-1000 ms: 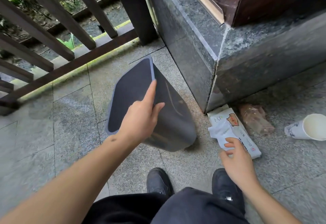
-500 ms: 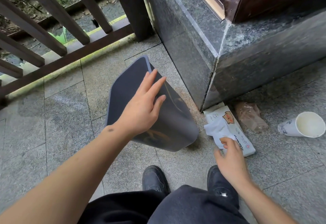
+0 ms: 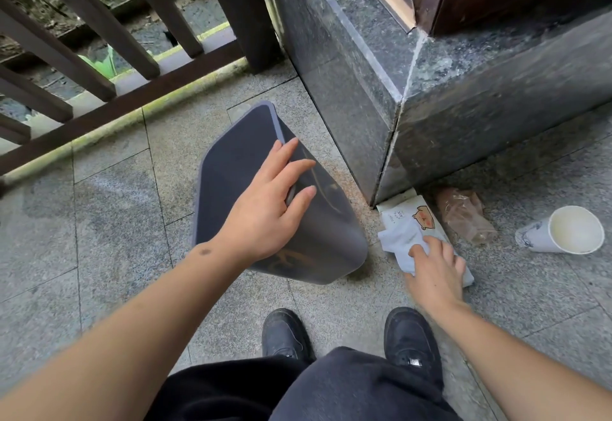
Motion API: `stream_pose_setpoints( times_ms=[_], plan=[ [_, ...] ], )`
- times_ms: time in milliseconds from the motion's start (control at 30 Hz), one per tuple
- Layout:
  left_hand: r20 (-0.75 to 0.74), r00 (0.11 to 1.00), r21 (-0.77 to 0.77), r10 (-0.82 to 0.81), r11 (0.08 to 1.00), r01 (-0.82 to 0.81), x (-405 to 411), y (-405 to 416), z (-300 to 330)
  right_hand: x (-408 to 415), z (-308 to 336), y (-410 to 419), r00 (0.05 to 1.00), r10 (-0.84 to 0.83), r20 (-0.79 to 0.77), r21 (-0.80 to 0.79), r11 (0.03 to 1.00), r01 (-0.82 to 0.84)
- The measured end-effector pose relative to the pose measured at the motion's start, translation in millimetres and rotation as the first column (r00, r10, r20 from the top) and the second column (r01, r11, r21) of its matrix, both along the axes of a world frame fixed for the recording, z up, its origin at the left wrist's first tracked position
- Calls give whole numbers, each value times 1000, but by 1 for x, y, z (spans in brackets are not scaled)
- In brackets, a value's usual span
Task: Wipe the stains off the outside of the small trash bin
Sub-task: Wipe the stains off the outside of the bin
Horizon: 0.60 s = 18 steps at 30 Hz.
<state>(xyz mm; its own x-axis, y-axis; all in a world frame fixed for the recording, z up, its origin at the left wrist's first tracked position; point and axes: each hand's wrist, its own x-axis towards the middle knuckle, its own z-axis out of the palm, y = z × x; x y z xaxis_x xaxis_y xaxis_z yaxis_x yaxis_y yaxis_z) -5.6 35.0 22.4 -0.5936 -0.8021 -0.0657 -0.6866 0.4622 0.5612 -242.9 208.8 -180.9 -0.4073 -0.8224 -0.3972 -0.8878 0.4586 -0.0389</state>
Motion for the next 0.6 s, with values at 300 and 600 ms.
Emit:
stream_pose_setpoints(
  times_ms=[300, 600],
  plan=[
    [31, 999, -2, -25, 1000, 26, -18, 7, 0, -20, -6, -7, 994, 81, -77, 16, 997, -80],
    [36, 997, 6, -73, 997, 73, -19, 11, 1, -10, 11, -28, 965, -20, 260, -225, 971, 80]
  ],
)
